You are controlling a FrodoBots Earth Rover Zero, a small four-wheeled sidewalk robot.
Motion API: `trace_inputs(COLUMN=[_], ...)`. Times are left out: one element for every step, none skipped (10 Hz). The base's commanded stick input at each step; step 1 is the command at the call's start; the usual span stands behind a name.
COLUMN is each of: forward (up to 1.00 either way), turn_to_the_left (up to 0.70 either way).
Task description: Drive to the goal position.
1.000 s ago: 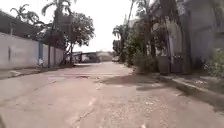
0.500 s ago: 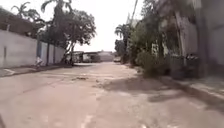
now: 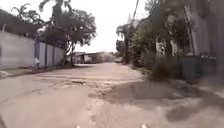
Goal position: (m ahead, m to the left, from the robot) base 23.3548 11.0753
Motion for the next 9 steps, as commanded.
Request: trace_inputs(forward=[1.00, 1.00, 1.00, 1.00, 1.00, 1.00, 1.00, 1.00, 1.00], turn_to_the_left=[-0.39, -0.40, -0.39, -0.35, -0.26, -0.04, 0.00, 0.00, 0.00])
